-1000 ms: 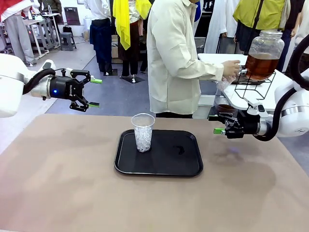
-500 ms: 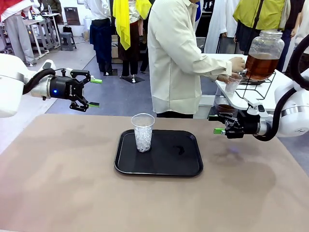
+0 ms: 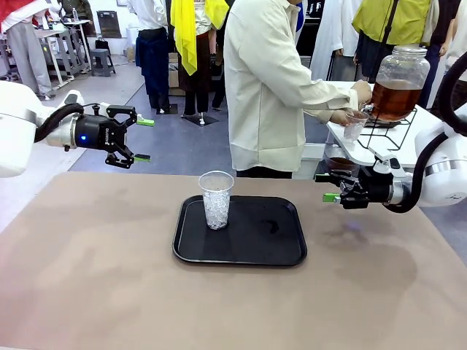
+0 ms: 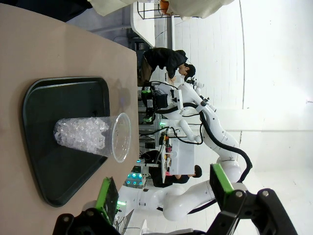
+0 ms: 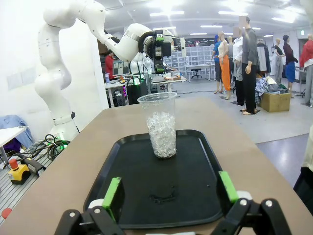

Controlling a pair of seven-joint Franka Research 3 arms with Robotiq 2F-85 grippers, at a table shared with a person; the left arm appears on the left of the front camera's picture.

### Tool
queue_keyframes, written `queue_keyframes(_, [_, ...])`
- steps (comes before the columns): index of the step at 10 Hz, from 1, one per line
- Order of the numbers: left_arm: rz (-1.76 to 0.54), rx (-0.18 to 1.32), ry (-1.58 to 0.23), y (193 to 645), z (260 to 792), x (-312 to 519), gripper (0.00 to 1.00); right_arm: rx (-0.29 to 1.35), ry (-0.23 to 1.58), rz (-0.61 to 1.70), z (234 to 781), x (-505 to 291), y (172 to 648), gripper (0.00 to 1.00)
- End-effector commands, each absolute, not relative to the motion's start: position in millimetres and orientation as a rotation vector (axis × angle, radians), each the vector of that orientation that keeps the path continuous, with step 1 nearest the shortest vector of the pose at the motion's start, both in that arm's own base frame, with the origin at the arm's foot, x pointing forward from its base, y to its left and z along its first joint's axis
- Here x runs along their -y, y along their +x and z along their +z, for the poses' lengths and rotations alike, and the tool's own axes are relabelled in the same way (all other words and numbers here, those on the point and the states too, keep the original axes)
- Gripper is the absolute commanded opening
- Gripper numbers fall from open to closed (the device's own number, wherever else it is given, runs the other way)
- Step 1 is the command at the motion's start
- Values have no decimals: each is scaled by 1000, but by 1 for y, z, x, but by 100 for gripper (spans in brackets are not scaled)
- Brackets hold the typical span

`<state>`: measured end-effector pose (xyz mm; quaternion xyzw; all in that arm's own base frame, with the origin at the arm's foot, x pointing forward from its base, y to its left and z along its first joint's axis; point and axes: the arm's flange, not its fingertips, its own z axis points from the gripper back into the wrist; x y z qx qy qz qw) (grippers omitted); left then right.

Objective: Pour the drink into the iced cup.
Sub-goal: Pick up the iced cup indicated by the human and present it to them.

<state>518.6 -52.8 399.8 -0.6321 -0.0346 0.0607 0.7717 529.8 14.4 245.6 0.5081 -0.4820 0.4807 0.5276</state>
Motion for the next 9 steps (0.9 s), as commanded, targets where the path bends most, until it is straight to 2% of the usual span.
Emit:
queue_keyframes(1, [142,72,-1369,518,402,52,100,1152,1216,1153,247,-17,530,100])
queue_keyframes(9, [142,72,-1369,518,402,52,100,1152,1216,1153,247,-17,530,100])
